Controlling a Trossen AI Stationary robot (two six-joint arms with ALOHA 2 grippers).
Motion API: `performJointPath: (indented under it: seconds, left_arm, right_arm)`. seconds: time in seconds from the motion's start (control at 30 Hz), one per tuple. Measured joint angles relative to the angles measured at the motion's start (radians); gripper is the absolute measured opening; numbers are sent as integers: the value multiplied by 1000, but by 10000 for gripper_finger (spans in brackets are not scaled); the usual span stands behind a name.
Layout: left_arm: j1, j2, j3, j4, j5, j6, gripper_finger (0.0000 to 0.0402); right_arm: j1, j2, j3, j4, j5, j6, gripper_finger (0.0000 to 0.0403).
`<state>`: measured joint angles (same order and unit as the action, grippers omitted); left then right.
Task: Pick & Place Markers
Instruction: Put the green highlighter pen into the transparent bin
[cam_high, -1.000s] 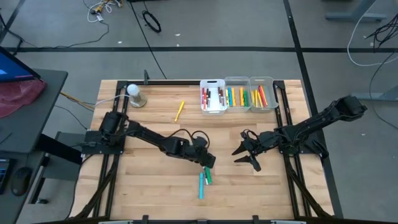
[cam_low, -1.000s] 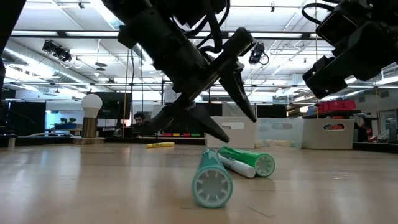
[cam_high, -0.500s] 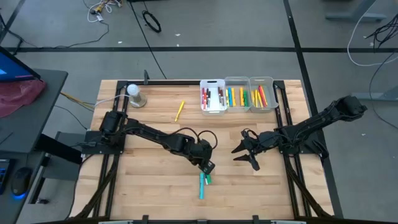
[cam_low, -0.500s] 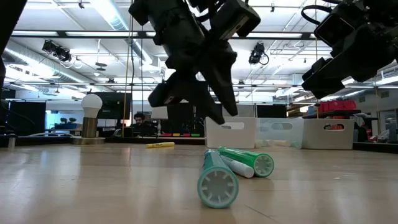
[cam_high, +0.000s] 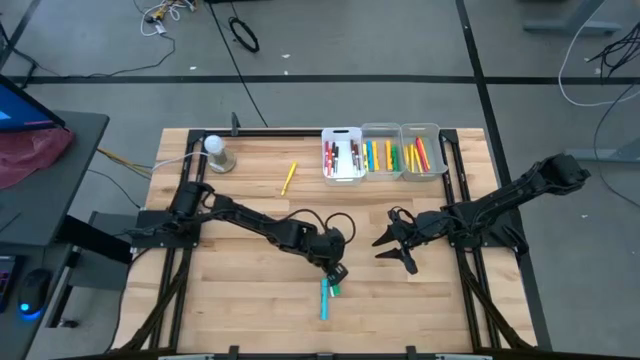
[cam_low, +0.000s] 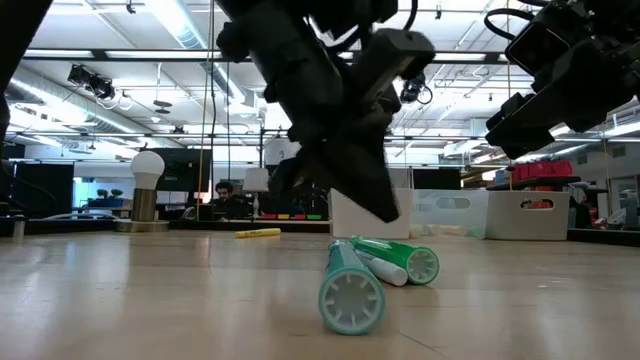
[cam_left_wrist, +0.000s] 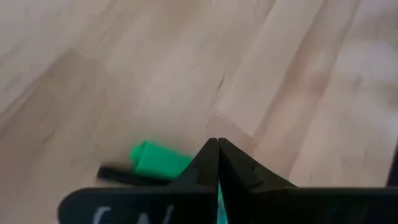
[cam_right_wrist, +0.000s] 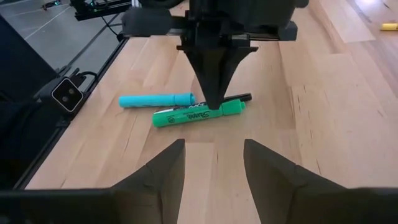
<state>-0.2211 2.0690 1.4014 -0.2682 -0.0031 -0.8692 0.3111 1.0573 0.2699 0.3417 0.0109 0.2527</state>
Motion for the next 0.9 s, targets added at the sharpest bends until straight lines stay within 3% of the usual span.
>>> performJointPath:
  seconds: [0.2, 0.57, 0.7, 0.9]
  left_arm:
    - [11, 6, 1, 57, -39, 55, 9]
    - [0, -20, 0, -69, 72, 209, 3]
    - [-8, -20, 0, -116, 54, 214, 3]
    - [-10, 2, -1, -62, -1, 233, 3]
  right_arm:
    - [0, 0, 0, 1, 0, 0, 165]
    - [0, 0, 0, -1, 3, 16, 165]
    - [0, 0, 0, 0, 3, 16, 165]
    - [0, 0, 0, 0, 29, 16, 165]
